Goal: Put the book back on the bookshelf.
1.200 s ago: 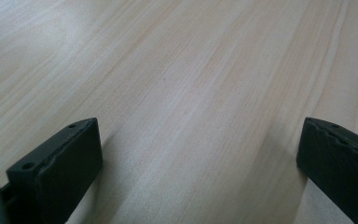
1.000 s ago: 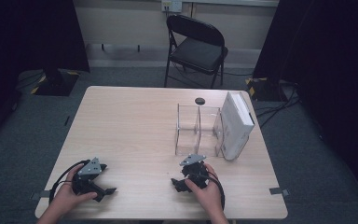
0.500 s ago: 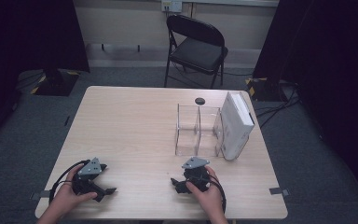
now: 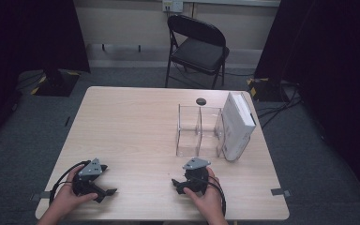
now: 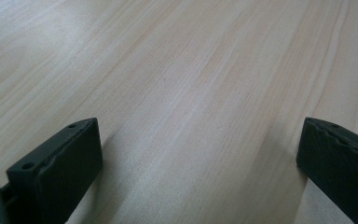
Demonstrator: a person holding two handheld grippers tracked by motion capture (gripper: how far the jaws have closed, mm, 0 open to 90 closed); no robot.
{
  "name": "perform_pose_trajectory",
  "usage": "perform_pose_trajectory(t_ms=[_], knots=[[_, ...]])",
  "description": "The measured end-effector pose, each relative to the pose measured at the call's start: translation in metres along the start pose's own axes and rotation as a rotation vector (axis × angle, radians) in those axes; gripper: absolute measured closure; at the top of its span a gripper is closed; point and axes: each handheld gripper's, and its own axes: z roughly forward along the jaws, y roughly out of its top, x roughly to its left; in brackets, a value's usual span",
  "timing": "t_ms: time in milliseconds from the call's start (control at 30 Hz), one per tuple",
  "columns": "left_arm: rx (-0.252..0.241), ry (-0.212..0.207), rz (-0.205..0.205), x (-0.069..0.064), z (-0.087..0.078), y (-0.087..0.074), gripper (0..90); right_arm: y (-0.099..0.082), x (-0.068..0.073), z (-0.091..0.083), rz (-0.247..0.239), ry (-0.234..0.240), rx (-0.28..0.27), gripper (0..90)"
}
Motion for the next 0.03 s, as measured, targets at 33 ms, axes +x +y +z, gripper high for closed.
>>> perform_pose_trajectory(t_ms=[33], knots=[[0.0, 0.0, 0.0, 0.0, 0.0, 0.0, 0.0, 0.0, 0.0, 0.0, 0.0, 0.0, 0.0, 12.5]])
